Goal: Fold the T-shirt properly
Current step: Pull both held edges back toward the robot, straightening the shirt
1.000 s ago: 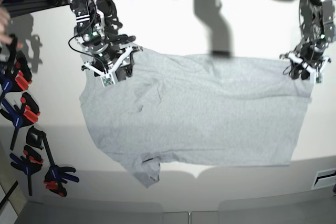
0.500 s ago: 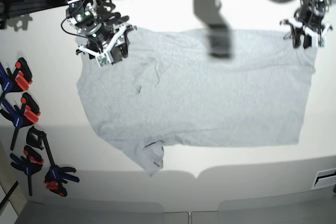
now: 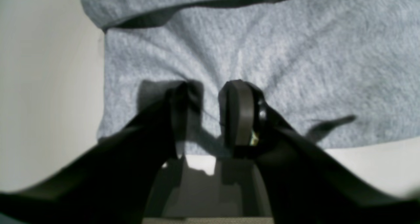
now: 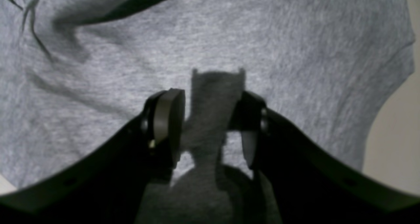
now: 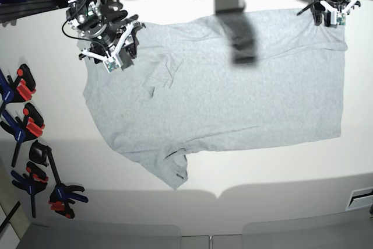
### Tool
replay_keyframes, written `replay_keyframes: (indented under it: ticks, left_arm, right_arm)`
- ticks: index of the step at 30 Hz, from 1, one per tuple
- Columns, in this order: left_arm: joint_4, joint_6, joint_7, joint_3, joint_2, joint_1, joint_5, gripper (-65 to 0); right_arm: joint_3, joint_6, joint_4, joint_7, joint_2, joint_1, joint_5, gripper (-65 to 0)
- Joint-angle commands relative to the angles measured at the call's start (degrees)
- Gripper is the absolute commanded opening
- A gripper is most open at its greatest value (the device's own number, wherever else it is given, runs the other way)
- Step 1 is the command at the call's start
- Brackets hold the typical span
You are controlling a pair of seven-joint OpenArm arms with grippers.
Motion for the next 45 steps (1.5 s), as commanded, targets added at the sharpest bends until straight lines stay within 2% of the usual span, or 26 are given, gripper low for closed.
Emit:
replay_keyframes:
  ticks: [1,7,13,16,24,32,45]
  left_arm:
    - [-1.51,0.11,12.0,0.42,0.15,2.43,3.32,-44.8]
    - [-0.96,0.28,9.46,-1.99,0.2,6.29,3.74,-44.9]
    - [1.81,0.28,8.48,-2.01,0.17,8.04,3.76,-44.9]
    - [3.41,0.28,8.5,-2.01,0.17,8.07,3.76,-44.9]
    - [4.55,0.28,7.91,-2.01,0.17,5.2,3.76,-44.9]
    - [5.03,0.31,8.09,-2.01,0.15,3.63,3.72,-44.9]
    - [13.7,0.33,9.55,-2.05,-0.33,3.45,3.74,-44.7]
  right_arm:
    - [-0.09,-0.13,-1.79,-11.85,1.95,-2.4,-5.55,-37.7]
    - [-0.09,-1.77,-1.77,-11.89,5.07,-4.72,-5.07,-37.7]
    - [-0.09,-2.21,-1.33,-12.0,5.07,-5.55,-5.05,-37.7]
    - [-0.09,-2.21,0.33,-13.81,5.07,-6.1,-5.09,-37.7]
    - [-0.09,-2.27,6.84,-14.45,5.09,-8.68,-5.29,-37.7]
    - [-0.09,-4.31,7.21,-11.5,5.07,-8.5,-5.29,-37.7]
    - [-0.09,-4.37,7.23,-10.56,5.05,-3.5,-5.25,-37.6]
